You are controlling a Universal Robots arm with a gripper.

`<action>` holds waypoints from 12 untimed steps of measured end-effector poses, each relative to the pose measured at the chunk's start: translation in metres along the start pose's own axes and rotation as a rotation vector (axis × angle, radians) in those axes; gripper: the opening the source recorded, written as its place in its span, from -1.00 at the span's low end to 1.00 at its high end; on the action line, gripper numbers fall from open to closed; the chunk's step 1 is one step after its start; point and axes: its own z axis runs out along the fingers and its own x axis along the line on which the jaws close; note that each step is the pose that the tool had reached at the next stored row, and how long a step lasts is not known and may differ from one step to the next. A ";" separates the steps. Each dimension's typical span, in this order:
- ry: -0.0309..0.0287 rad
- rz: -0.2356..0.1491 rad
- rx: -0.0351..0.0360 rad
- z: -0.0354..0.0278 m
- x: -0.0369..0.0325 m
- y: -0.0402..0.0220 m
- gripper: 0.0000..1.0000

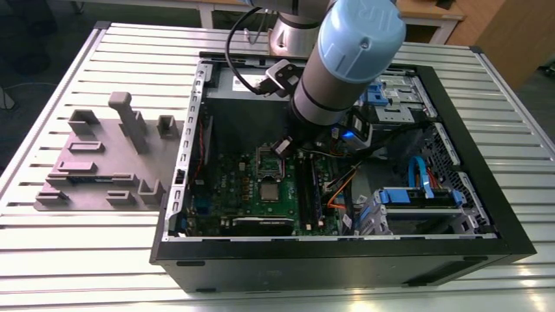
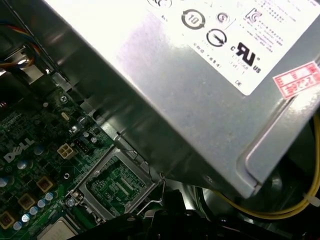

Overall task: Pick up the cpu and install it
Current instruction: 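Close the cpu cover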

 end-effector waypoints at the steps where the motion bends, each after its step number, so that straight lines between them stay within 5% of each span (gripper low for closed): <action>1: -0.0003 0.000 -0.0003 -0.0006 0.0004 0.0006 -0.80; 7: -0.0034 0.010 0.0003 -0.0019 0.0001 0.0008 -0.80; 12: -0.0120 0.026 -0.0021 -0.0019 -0.0001 0.0007 -0.80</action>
